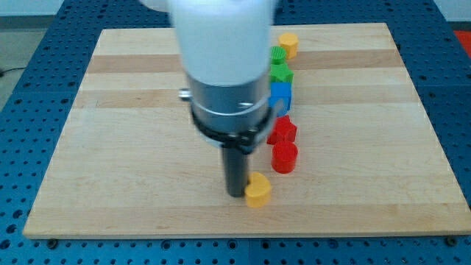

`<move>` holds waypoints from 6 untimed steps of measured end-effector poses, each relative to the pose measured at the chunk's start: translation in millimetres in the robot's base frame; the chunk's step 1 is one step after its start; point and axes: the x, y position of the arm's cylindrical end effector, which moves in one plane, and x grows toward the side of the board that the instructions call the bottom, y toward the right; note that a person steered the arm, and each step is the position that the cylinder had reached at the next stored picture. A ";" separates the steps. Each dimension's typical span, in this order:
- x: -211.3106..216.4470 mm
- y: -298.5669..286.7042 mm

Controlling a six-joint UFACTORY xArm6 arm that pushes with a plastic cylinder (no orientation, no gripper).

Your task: Place your arm at the left of the cube

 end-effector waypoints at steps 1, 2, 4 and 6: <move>2.7 17.0; -3.9 -58.2; -175.1 -46.0; -243.4 -37.0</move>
